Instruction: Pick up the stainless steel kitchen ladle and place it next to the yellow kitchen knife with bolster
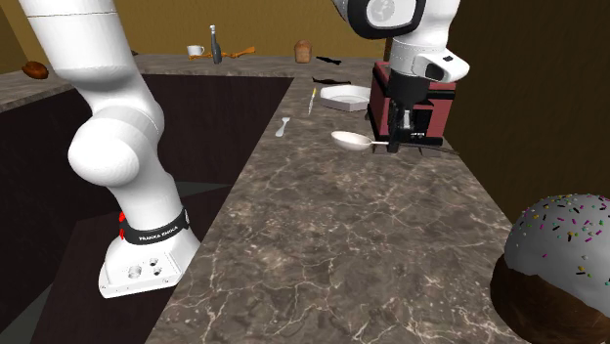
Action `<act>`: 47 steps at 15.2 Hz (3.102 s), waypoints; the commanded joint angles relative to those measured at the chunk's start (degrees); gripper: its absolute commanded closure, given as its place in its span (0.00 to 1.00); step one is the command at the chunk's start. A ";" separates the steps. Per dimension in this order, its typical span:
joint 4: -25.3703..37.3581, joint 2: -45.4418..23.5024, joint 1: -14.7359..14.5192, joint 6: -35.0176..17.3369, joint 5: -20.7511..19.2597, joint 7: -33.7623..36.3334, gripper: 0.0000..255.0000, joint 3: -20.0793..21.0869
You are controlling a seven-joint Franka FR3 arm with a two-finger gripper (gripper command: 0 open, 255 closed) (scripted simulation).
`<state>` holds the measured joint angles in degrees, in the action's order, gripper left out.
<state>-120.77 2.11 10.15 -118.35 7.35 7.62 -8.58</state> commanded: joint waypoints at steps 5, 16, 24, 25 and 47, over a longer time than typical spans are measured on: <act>0.40 2.22 -1.31 2.28 -0.40 3.30 1.00 1.51; -2.57 4.48 -8.45 -0.20 0.23 18.59 1.00 10.16; 0.22 1.85 -13.56 -1.33 0.13 29.95 1.00 16.42; 0.86 1.27 -14.19 -1.42 0.00 31.39 1.00 17.17; -2.31 -7.73 -17.56 -14.14 -1.56 37.81 1.00 20.60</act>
<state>-122.78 -4.73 -7.26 -131.78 5.89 45.37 11.89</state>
